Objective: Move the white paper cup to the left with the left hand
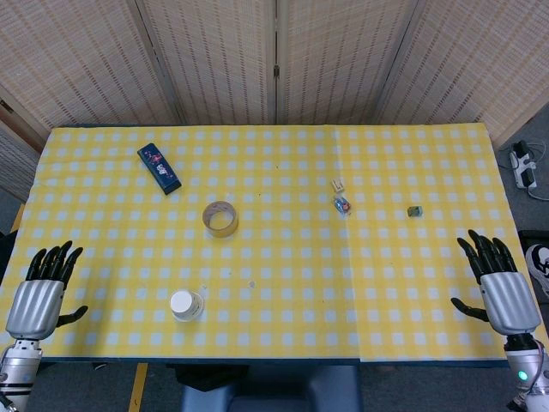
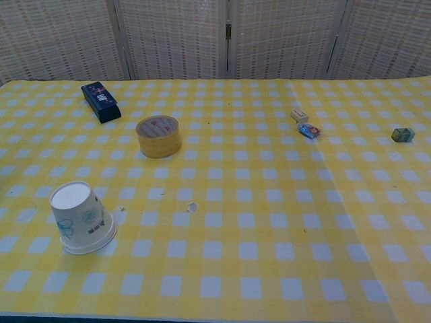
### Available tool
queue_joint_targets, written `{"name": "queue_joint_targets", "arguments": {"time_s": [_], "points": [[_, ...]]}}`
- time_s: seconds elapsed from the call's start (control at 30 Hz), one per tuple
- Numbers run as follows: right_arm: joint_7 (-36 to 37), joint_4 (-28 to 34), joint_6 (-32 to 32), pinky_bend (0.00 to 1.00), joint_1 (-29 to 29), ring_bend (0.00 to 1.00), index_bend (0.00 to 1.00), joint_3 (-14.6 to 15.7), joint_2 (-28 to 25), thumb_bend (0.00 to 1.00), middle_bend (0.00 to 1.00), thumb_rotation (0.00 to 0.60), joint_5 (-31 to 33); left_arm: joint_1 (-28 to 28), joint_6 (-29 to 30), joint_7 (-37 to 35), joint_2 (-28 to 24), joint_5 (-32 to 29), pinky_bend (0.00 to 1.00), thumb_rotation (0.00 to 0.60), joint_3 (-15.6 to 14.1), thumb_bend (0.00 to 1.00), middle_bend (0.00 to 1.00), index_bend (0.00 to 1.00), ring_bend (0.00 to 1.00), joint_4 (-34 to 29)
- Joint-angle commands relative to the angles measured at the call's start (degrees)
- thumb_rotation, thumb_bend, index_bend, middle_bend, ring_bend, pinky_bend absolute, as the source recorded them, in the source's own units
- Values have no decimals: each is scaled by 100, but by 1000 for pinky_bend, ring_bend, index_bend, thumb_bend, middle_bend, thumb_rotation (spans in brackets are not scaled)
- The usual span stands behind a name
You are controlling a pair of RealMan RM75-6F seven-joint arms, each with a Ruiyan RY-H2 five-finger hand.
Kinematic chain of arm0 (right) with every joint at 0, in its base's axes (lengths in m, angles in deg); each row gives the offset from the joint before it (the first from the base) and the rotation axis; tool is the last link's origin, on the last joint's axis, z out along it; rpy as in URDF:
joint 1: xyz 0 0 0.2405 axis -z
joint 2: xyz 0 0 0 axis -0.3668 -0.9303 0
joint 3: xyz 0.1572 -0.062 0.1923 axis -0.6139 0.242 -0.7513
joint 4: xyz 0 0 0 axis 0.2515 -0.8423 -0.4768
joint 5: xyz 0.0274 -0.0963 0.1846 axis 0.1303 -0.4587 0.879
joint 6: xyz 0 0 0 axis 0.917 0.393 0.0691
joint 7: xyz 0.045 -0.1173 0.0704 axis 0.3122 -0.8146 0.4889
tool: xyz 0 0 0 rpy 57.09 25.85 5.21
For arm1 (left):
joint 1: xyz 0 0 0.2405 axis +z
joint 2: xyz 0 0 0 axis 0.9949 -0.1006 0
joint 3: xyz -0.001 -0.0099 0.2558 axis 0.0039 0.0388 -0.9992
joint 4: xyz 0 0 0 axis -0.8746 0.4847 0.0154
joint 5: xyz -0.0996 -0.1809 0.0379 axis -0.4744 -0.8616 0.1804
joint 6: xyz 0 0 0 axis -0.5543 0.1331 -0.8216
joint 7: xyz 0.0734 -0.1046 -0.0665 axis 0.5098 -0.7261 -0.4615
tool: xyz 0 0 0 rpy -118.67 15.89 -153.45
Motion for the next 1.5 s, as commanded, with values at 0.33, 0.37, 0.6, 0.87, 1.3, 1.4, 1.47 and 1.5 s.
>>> {"name": "queue_joint_targets", "arguments": {"time_s": [0.33, 0.37, 0.6, 0.87, 1.3, 1.4, 1.47, 1.5], "points": [[214, 86, -26, 0, -22, 23, 0, 28, -145, 98, 0, 600, -56, 19, 111, -254, 22, 245, 0, 600, -77, 78, 61, 98, 31, 129], [230, 97, -16, 0, -21, 23, 0, 20, -164, 98, 0, 600, -50, 8, 119, -316, 17, 301, 0, 600, -85, 79, 64, 100, 33, 143], [205, 277, 70, 0, -15, 23, 0, -82, -417, 98, 0, 600, 22, -343, -106, -1003, -121, 1000, 0, 600, -211, 84, 80, 108, 47, 263], [270, 420, 19, 0, -24, 24, 0, -106, -566, 98, 0, 600, 97, -914, -537, -1402, -182, 1781, 5, 600, -376, 119, 104, 132, 72, 330], [383, 369, -68, 0, -24, 24, 0, -53, -537, 98, 0, 600, 117, -1748, -1492, -1491, 159, 2175, 32, 600, -523, 213, 108, 142, 84, 338], [408, 349, -30, 0, -1, 24, 0, -47, -546, 98, 0, 600, 108, -1900, -1761, -1453, 225, 2104, 39, 600, -548, 233, 108, 161, 86, 353], [427, 343, 2, 0, 19, 24, 0, -49, -569, 98, 0, 600, 111, -1964, -1878, -1385, 245, 2056, 41, 600, -564, 235, 108, 166, 87, 343], [439, 340, 16, 0, 32, 24, 0, -52, -582, 98, 0, 600, 125, -1981, -1907, -1357, 257, 2037, 42, 600, -579, 238, 111, 169, 89, 335]]}}
